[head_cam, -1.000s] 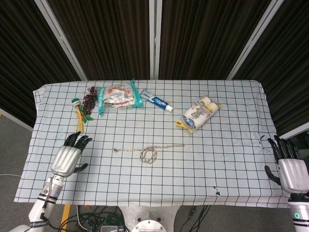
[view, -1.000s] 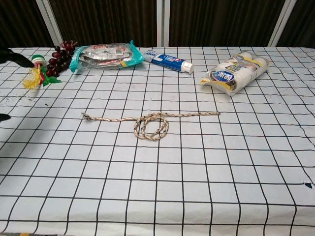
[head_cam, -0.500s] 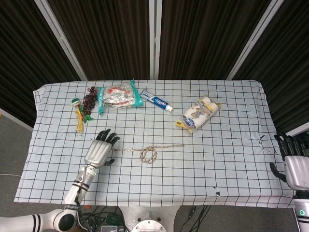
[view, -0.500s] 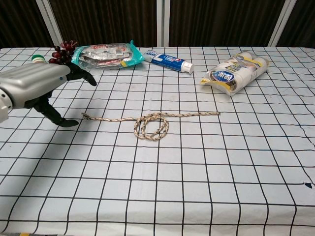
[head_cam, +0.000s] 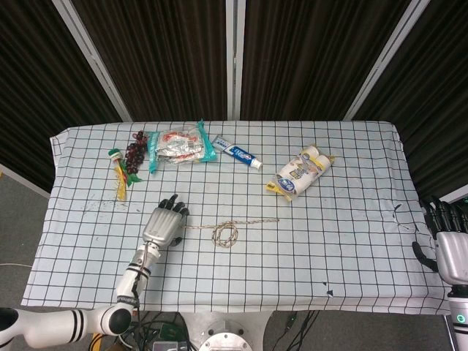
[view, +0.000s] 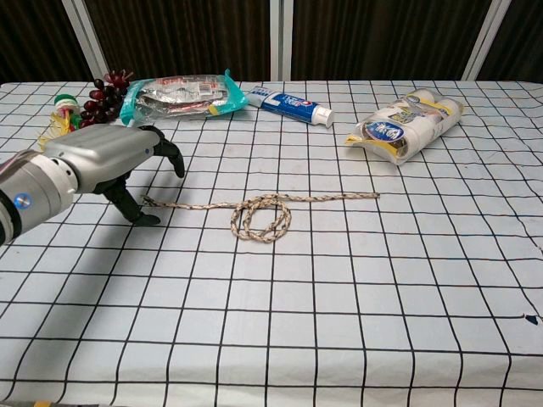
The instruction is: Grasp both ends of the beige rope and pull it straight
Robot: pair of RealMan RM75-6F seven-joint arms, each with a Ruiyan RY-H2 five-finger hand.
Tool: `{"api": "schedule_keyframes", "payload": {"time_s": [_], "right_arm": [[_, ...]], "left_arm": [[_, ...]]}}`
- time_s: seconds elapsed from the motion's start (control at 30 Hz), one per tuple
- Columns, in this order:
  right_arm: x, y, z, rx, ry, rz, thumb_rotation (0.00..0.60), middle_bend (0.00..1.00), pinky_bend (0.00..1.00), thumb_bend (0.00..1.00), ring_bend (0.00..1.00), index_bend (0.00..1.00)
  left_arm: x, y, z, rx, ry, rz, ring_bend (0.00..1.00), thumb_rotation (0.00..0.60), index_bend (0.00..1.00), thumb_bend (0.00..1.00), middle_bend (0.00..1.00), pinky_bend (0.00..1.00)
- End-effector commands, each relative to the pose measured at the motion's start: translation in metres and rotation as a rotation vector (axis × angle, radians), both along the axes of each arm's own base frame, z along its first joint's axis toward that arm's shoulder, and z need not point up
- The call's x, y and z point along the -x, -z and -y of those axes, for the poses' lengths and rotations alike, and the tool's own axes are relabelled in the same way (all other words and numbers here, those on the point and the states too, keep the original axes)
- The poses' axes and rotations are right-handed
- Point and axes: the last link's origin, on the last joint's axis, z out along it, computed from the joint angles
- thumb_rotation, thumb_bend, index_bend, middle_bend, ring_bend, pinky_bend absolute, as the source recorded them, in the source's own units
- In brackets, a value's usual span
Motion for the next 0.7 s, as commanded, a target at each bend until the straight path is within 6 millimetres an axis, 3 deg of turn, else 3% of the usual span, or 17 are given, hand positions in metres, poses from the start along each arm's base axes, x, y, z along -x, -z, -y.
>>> {"api": "schedule_keyframes", "payload": {"time_s": [0.03,0.7], "right_arm": [[0.0011,-0.0004,0.0007,0.001,0.005,0.001,0.600,0.00,0.00,0.27,0.00,0.00],[0.0069,0.0047,0.0015,-0.012,0.026,0.016,0.600,0.00,0.00,0.27,0.00,0.00]], "left_arm": [[-0.0024,0.0030,-0.0028,0.003,0.001,0.001,0.05,0.600,0.35,0.18,0.21,0.17],[-0.0007,0.0129,-0.0102,-0.040,-0.006,-0.043,0.08,0.600,0.47,0.26,0.25,0.17]]}}
